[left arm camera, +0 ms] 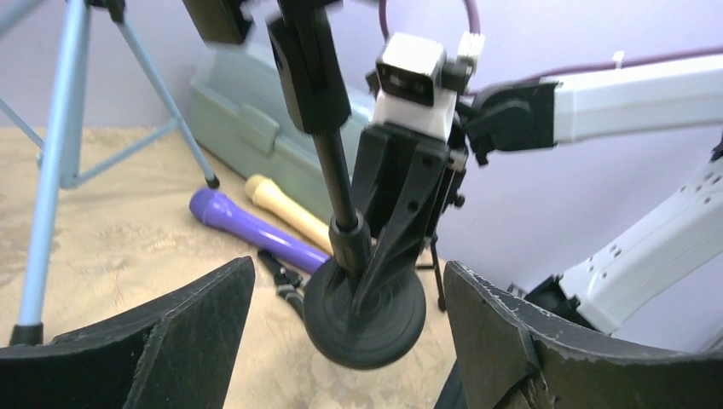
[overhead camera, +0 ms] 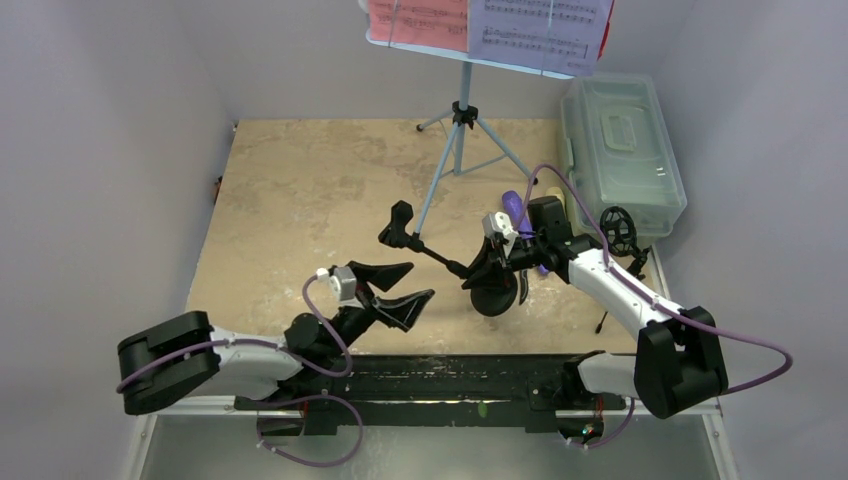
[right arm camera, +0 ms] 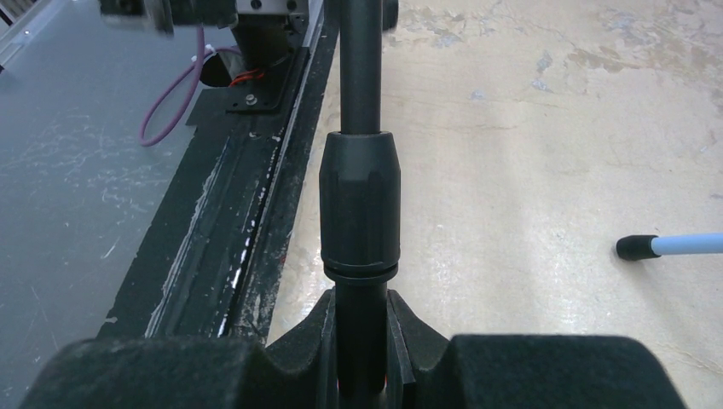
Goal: Pack up the instrument practice props
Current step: Adjust the microphone stand.
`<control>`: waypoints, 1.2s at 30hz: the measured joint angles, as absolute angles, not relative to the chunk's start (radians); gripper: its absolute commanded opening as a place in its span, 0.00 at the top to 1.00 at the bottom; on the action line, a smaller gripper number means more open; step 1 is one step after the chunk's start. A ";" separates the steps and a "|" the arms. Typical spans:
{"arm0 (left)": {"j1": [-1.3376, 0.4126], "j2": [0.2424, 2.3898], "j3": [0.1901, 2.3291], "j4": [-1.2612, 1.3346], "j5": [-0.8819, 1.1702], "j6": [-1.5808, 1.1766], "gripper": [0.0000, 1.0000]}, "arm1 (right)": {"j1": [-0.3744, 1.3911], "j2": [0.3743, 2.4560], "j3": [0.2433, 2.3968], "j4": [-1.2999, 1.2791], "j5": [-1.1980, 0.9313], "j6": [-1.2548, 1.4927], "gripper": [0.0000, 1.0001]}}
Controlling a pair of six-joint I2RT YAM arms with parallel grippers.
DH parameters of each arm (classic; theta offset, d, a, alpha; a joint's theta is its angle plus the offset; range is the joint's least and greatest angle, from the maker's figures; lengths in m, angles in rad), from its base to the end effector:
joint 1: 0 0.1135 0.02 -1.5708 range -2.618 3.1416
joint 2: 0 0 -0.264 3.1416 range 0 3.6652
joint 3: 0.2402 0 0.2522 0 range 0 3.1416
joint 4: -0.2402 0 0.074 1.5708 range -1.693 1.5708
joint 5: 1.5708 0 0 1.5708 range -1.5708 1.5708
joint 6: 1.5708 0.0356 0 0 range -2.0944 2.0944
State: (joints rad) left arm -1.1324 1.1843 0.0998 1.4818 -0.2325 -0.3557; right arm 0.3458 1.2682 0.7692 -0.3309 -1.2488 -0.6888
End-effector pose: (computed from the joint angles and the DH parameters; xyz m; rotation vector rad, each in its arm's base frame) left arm 0.0873 -0.1669 0.2115 0.2698 1.2384 -1.1644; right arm 0.2169 0.1140 0.2380 -1.4232 1.4096 1.2417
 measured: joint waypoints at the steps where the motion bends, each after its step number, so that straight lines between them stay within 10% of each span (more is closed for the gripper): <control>1: -1.132 1.153 0.091 1.483 -0.243 -0.352 0.16 | 0.346 1.268 0.769 -0.331 -1.248 -0.689 1.00; 16: -1.132 1.143 0.218 1.488 -0.448 -0.375 0.30 | 0.346 1.268 0.769 -0.330 -1.248 -0.688 1.00; 26: -1.136 1.158 0.268 1.484 -0.578 -0.464 1.00 | 0.344 1.268 0.769 -0.328 -1.238 -0.676 1.00; 36: -1.130 1.231 0.330 1.484 -0.566 -0.496 1.00 | 0.336 1.268 0.770 -0.322 -1.213 -0.646 1.00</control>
State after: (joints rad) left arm -1.1297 1.2312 0.3298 1.4841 -0.5659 -0.4957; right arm 0.3355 1.2682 0.7704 -0.3222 -1.2129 -0.6456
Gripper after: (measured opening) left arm 0.141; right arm 0.216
